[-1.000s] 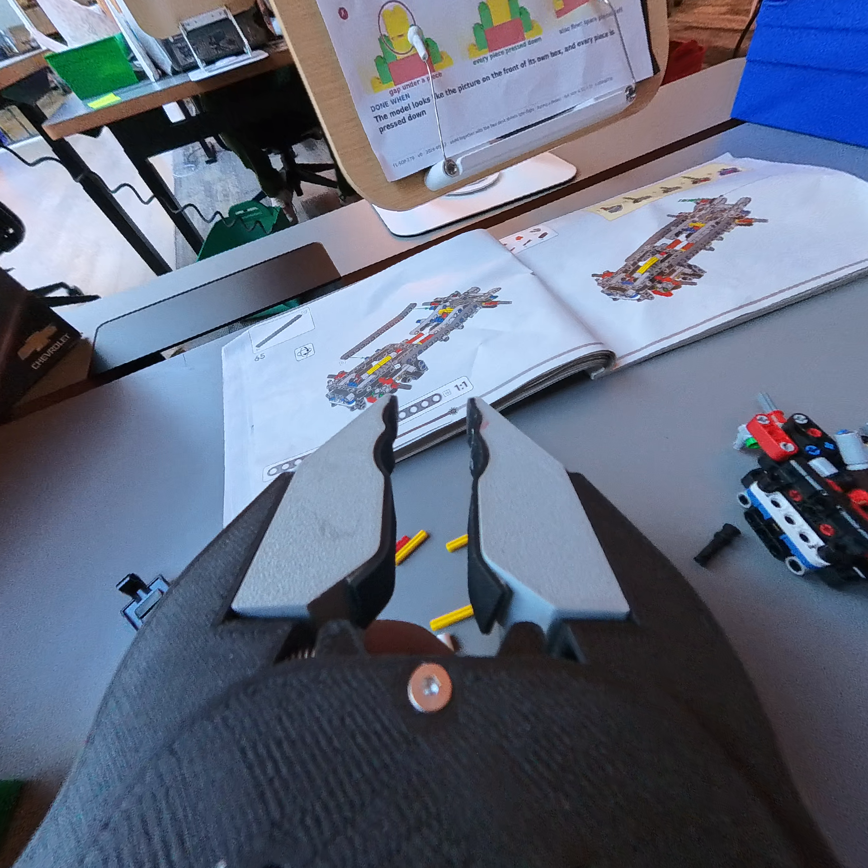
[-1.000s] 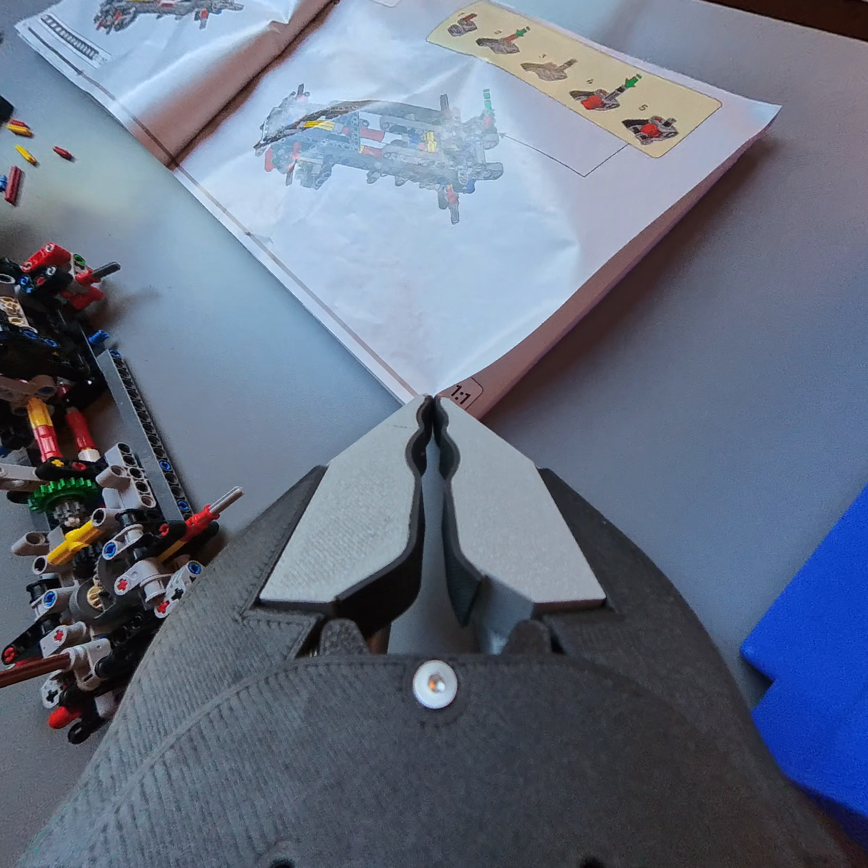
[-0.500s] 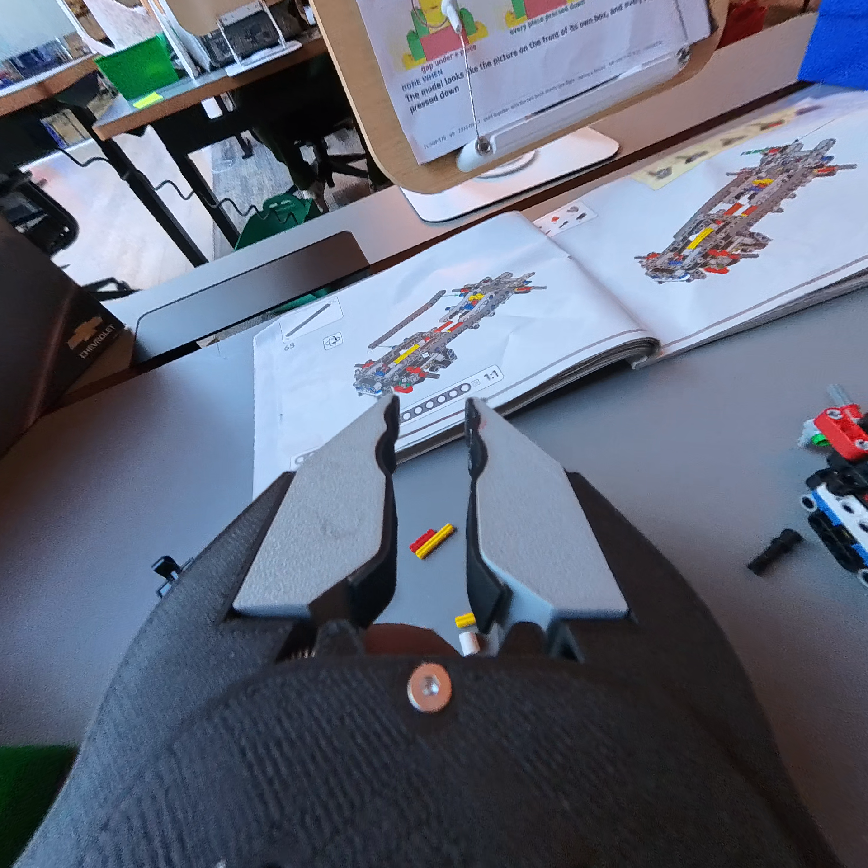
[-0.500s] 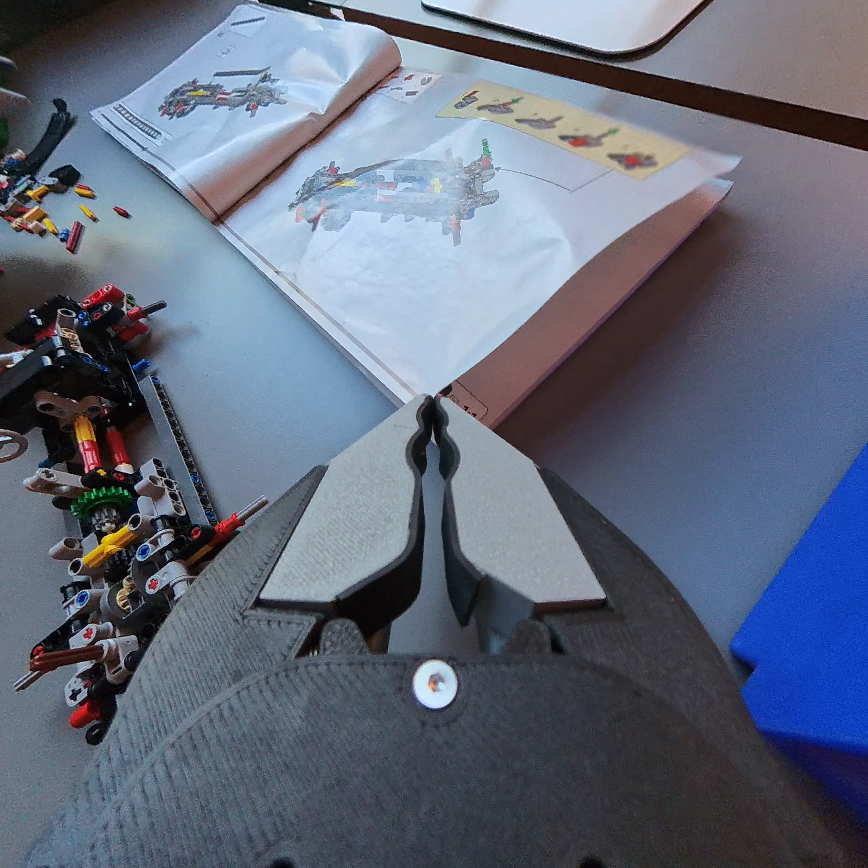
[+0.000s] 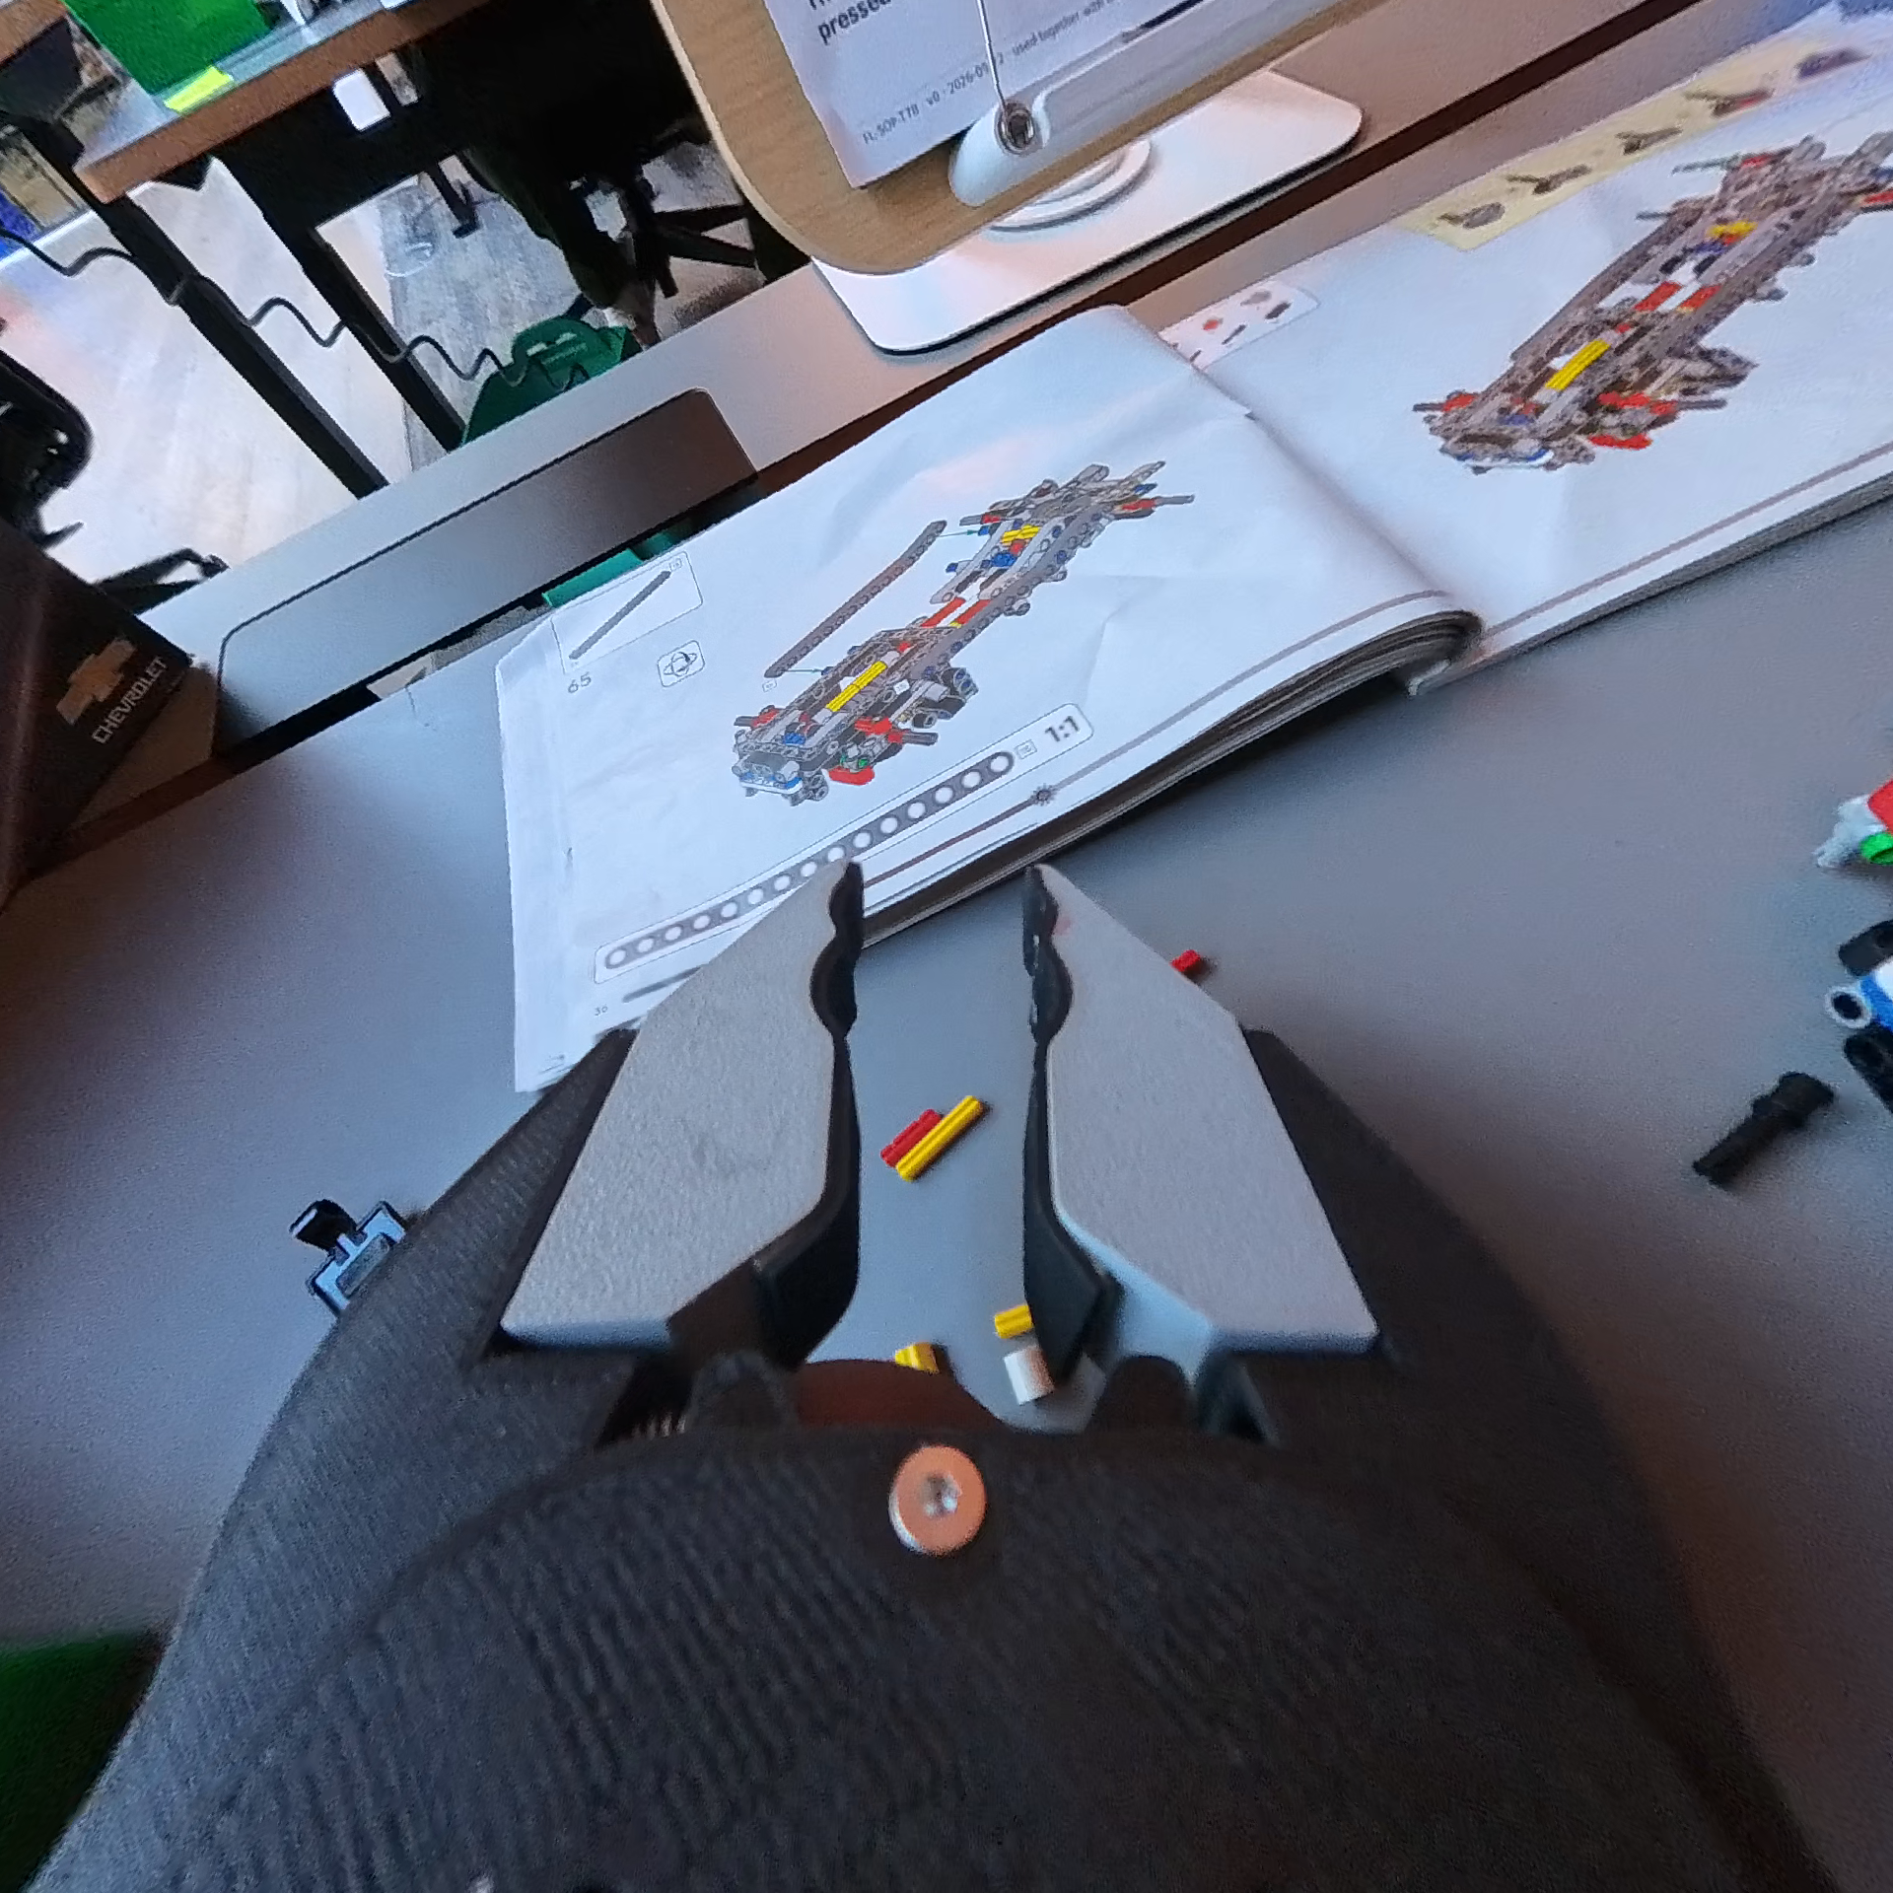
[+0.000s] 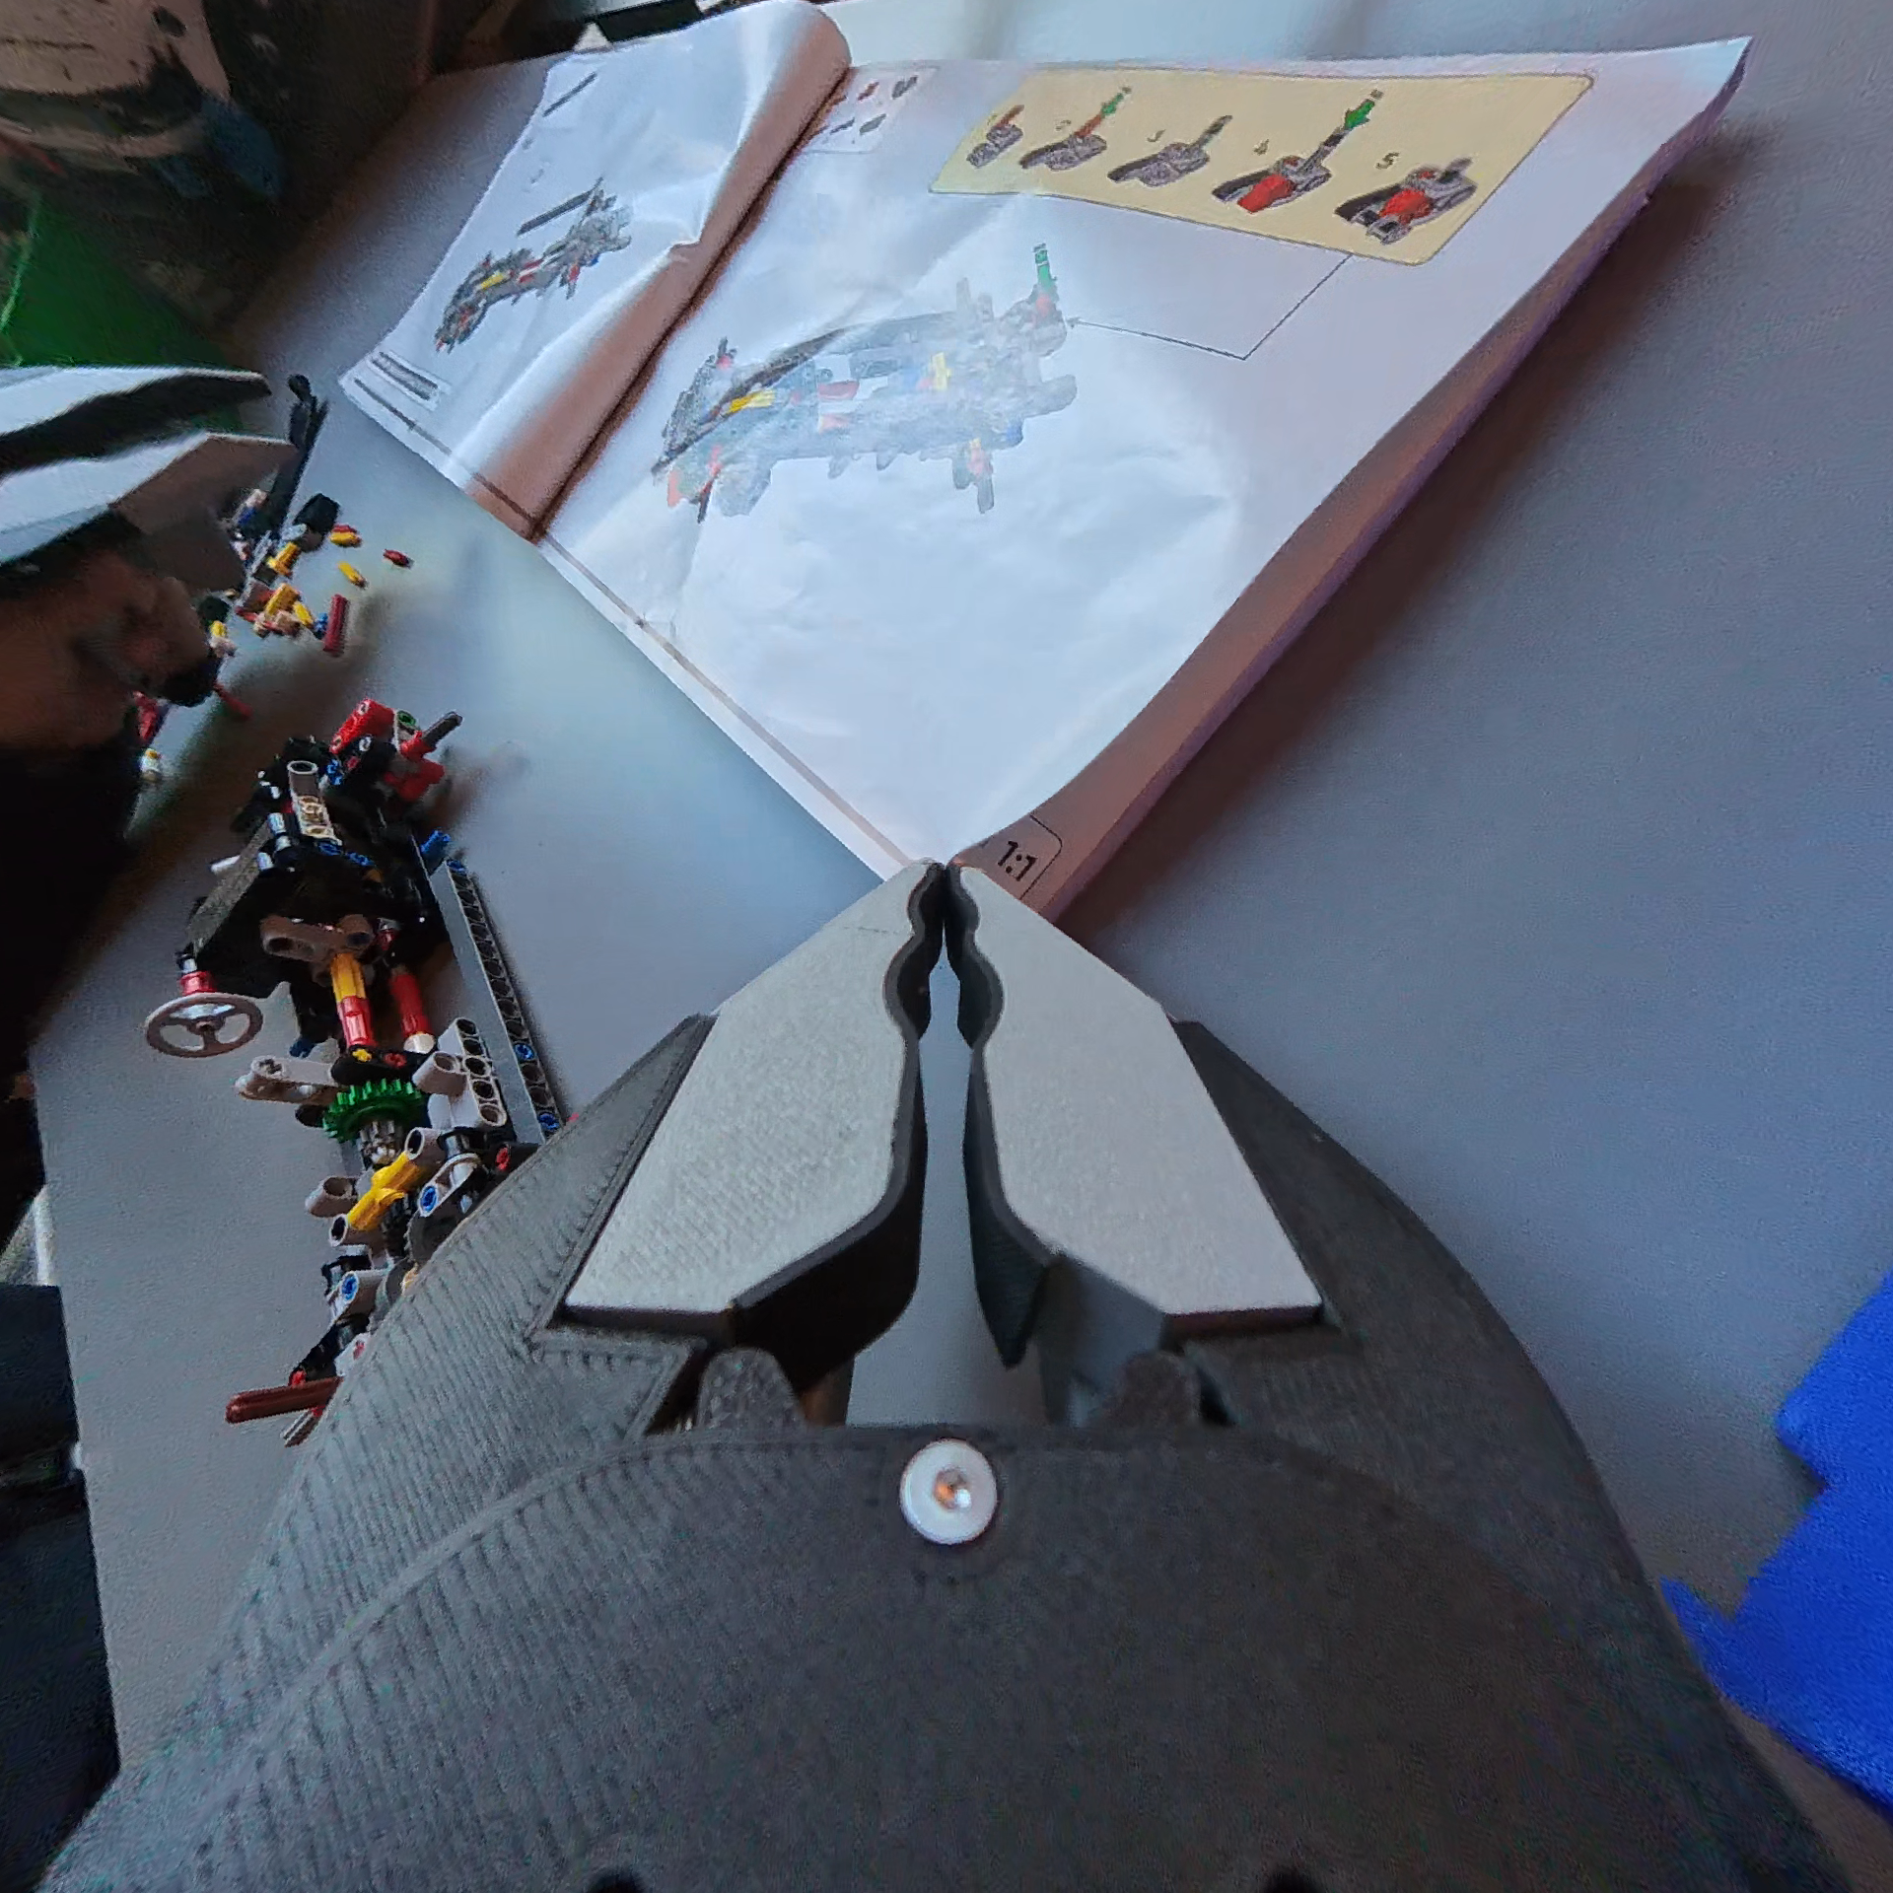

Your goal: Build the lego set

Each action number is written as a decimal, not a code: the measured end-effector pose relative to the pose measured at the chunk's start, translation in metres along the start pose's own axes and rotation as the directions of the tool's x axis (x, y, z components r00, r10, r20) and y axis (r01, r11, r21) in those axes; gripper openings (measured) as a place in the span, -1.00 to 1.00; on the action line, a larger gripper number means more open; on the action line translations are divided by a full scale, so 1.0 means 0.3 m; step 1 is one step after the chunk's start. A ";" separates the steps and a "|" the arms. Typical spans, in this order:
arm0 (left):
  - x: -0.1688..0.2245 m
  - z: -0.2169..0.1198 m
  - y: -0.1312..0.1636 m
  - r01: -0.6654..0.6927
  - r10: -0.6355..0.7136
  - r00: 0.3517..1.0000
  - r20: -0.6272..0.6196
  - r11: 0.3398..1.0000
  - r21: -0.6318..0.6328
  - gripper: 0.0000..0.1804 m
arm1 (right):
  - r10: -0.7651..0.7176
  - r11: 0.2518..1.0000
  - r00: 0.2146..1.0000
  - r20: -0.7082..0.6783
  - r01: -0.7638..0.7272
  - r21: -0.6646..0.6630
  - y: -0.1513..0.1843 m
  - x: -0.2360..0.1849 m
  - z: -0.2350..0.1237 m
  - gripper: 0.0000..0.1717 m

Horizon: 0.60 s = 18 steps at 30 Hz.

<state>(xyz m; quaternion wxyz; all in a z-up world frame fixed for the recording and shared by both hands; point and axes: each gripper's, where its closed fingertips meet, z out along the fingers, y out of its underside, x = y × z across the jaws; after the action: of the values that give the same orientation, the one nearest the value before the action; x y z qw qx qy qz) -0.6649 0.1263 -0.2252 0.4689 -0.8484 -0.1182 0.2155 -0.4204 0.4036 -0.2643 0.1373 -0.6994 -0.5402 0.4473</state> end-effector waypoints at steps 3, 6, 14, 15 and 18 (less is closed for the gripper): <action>0.002 0.007 0.011 -0.014 0.014 1.000 0.003 1.000 -0.015 -0.68 | -0.033 0.999 0.999 -0.039 0.031 -0.043 0.018 0.015 0.009 -1.00; 0.001 0.010 0.016 -0.009 0.009 1.000 -0.001 1.000 -0.024 -0.68 | -0.025 0.998 0.999 -0.030 0.023 -0.051 0.020 0.013 0.009 -1.00; -0.006 0.015 0.024 -0.001 0.000 1.000 -0.005 0.999 -0.037 -0.68 | -0.006 0.998 1.000 0.015 0.007 -0.056 0.023 0.011 0.008 -1.00; -0.007 0.016 0.024 0.002 -0.002 1.000 -0.005 0.999 -0.037 -0.68 | -0.007 0.998 1.000 0.015 0.008 -0.056 0.023 0.011 0.008 -1.00; -0.009 0.016 0.024 0.005 -0.005 1.000 -0.005 0.999 -0.038 -0.68 | -0.016 0.998 1.000 0.014 0.017 -0.058 0.023 0.011 0.008 -1.00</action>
<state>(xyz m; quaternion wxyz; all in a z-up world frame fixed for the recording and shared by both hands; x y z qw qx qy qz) -0.6694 0.1249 -0.2329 0.4536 -0.8573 -0.1231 0.2101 -0.4178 0.4032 -0.2718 0.1170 -0.6957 -0.5595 0.4350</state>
